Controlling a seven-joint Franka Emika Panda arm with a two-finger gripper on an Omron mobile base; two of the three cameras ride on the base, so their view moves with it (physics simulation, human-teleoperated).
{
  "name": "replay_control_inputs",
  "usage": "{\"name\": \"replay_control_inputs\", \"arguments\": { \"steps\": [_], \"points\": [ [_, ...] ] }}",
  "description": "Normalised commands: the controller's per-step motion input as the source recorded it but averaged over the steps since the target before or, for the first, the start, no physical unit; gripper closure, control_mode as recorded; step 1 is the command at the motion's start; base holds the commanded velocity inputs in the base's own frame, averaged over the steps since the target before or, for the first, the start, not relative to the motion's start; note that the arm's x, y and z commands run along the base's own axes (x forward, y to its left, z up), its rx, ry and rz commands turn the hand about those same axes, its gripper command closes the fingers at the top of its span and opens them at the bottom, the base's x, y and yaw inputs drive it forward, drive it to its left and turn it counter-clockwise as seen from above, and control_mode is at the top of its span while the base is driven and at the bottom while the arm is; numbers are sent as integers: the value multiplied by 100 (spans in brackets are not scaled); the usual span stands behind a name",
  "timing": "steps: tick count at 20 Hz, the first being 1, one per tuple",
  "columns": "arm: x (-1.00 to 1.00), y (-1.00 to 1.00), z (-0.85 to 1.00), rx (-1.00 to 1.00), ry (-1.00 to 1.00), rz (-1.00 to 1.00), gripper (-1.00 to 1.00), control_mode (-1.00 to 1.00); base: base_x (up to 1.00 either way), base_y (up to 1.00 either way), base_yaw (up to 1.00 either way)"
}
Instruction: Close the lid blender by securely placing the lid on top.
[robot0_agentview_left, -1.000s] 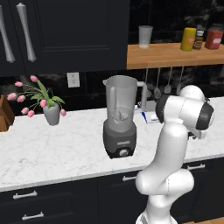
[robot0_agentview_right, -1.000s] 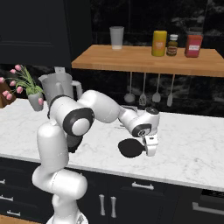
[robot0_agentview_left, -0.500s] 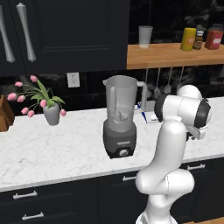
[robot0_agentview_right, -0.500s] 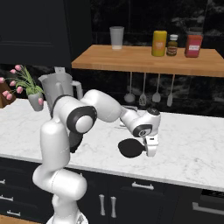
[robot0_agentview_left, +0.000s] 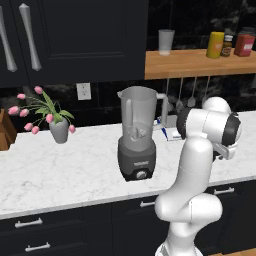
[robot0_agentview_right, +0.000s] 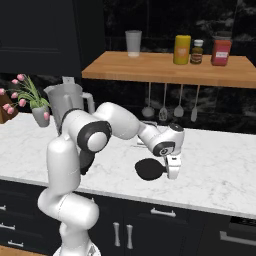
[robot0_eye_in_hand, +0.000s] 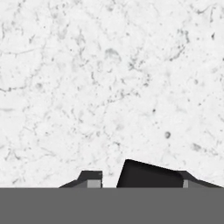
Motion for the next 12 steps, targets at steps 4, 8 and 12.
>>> {"name": "replay_control_inputs", "arguments": {
  "steps": [4,8,12],
  "points": [
    [0,22,-13,0,0,0,100,-100,0,0,0],
    [0,7,-3,0,1,0,100,-100,0,0,0],
    [0,0,0,0,0,0,100,-100,0,0,0]
  ]
}}
